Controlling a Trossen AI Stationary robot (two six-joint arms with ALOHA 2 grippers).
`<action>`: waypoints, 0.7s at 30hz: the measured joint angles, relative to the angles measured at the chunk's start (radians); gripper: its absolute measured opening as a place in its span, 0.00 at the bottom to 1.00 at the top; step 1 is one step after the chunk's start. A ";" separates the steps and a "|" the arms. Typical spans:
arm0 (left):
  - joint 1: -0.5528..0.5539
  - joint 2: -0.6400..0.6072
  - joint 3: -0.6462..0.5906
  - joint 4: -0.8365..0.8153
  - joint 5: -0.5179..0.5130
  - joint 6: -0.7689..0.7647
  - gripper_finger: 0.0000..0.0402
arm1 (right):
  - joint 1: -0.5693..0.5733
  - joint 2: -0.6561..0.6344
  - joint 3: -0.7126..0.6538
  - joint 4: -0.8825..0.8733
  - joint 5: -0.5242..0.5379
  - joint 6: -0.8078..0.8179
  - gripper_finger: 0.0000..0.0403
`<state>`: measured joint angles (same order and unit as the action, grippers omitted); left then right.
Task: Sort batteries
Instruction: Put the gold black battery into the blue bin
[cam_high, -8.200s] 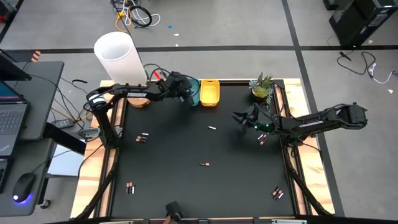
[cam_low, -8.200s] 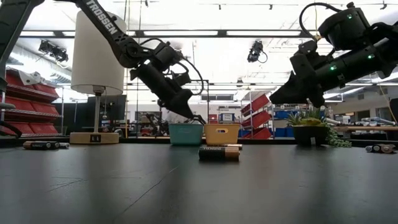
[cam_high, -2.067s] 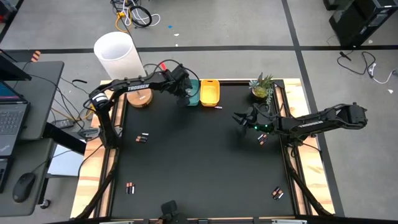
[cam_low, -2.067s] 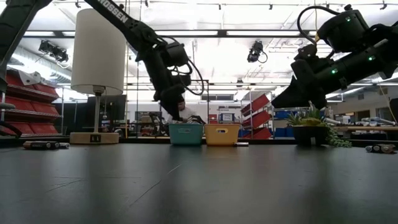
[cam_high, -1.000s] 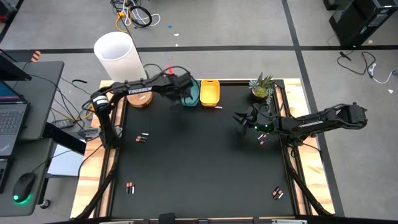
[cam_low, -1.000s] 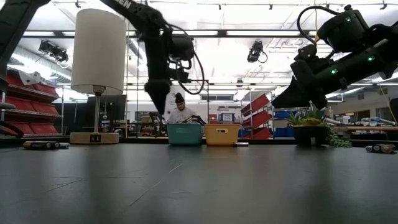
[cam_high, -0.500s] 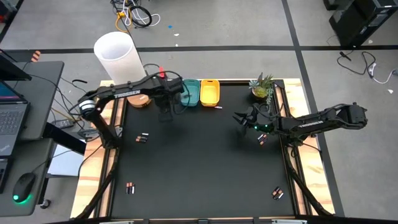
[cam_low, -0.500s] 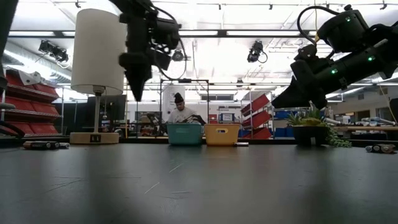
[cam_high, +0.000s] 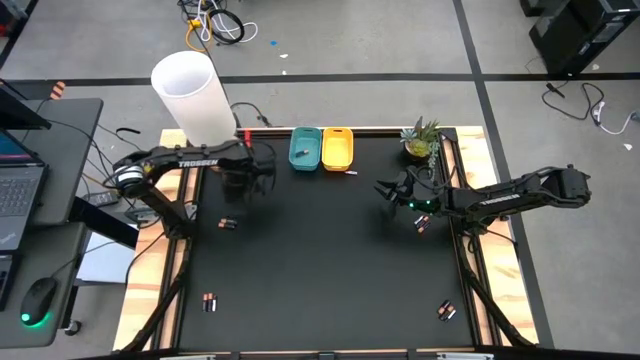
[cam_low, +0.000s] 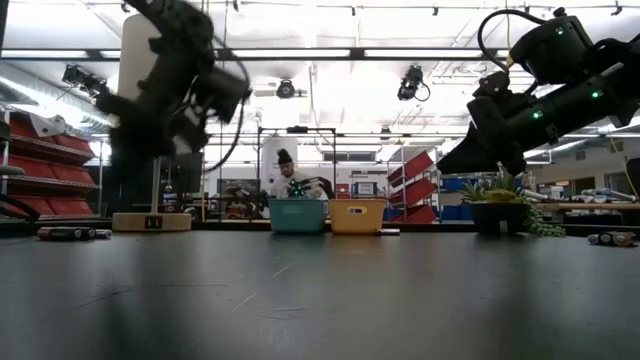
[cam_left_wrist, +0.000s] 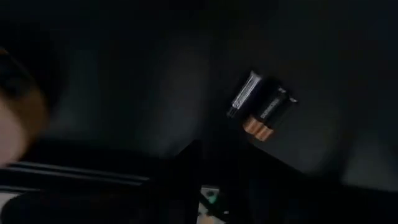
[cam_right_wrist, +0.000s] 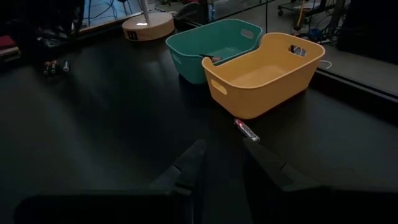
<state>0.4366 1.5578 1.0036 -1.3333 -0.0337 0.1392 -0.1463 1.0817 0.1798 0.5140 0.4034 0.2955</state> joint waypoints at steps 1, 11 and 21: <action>0.000 0.000 -0.037 0.018 0.022 -0.013 0.29 | 0.000 0.000 0.000 0.000 0.000 0.000 0.22; 0.000 -0.010 -0.185 0.123 0.068 -0.042 0.29 | 0.000 0.000 0.000 0.000 -0.001 -0.002 0.22; -0.031 -0.067 -0.186 0.173 0.112 -0.044 0.29 | 0.000 0.000 0.000 0.000 -0.007 -0.002 0.22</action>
<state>0.4053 1.4911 0.8177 -1.1606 0.0783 0.0948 -0.1459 1.0817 0.1795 0.5137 0.3962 0.2932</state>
